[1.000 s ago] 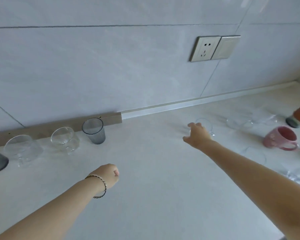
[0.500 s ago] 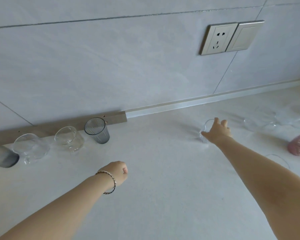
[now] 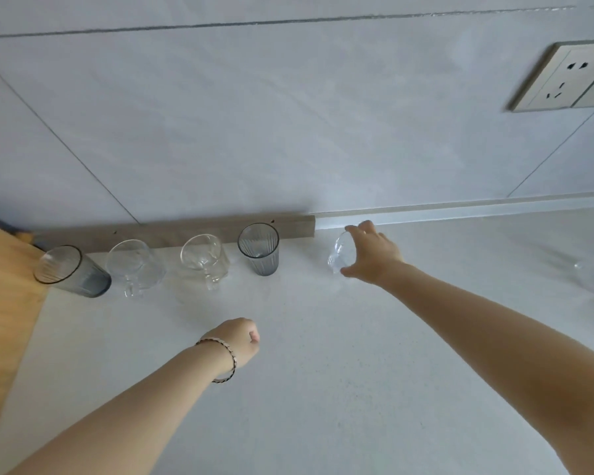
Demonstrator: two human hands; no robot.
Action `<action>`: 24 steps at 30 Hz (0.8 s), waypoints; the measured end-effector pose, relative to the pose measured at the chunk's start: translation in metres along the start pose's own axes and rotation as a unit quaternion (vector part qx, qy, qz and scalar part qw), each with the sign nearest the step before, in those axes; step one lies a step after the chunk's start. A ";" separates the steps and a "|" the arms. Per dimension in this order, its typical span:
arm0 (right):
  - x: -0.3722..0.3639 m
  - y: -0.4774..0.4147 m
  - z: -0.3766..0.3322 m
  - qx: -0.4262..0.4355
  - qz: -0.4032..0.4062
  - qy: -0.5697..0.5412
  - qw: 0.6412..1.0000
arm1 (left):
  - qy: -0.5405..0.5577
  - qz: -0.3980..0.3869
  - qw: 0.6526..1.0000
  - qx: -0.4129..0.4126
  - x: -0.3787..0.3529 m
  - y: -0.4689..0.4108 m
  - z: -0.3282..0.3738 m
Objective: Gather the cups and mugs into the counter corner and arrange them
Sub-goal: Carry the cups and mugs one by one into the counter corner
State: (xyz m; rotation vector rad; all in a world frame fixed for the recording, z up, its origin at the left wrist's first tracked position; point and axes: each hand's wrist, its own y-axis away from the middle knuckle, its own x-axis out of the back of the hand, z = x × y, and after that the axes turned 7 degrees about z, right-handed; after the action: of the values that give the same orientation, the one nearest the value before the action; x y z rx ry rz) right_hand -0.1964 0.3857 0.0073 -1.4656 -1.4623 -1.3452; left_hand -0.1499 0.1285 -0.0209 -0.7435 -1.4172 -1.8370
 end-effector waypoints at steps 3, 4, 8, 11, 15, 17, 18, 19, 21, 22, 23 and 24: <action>-0.009 -0.015 -0.032 0.014 -0.009 0.014 1.000 | 0.013 0.011 1.000 0.006 0.003 0.001 -0.021; -0.012 -0.019 -0.038 0.009 -0.011 0.020 1.000 | 0.016 0.011 1.000 0.008 0.003 0.003 -0.026; -0.020 -0.019 -0.047 -0.023 -0.023 0.026 0.999 | 0.016 0.016 1.000 0.006 0.002 0.012 -0.046; -0.020 -0.001 -0.048 -0.043 -0.008 -0.004 0.999 | 0.014 0.014 1.000 -0.001 0.000 0.021 -0.054; -0.031 0.051 -0.035 -0.095 0.014 -0.017 0.995 | -0.008 0.001 0.999 -0.040 0.001 0.028 -0.049; -0.039 0.086 -0.018 -0.125 -0.021 -0.032 0.991 | -0.032 -0.014 0.997 -0.066 0.003 0.030 -0.040; -0.042 0.104 -0.007 -0.139 -0.046 -0.040 0.988 | -0.042 -0.019 0.996 -0.081 0.004 0.031 -0.033; -0.043 0.122 0.004 -0.153 -0.069 -0.046 0.985 | -0.049 -0.022 0.994 -0.098 0.004 0.032 -0.025; -0.041 0.156 0.029 -0.189 -0.100 -0.055 0.975 | -0.065 -0.028 0.989 -0.129 0.003 0.036 -0.007; -0.038 0.171 0.041 -0.213 -0.106 -0.057 0.970 | -0.077 -0.030 0.986 -0.145 0.003 0.039 0.003; -0.035 0.186 0.055 -0.236 -0.108 -0.059 0.964 | -0.089 -0.028 0.983 -0.160 0.002 0.043 0.014; -0.031 0.200 0.069 -0.256 -0.106 -0.061 0.959 | -0.100 -0.023 0.979 -0.173 0.000 0.046 0.026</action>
State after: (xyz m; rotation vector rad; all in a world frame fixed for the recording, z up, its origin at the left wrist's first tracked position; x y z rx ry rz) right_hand 0.0154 0.4103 0.0020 -1.7709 -1.4436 -1.9024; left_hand -0.1124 0.1465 0.0122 -1.1045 -1.2544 -2.1236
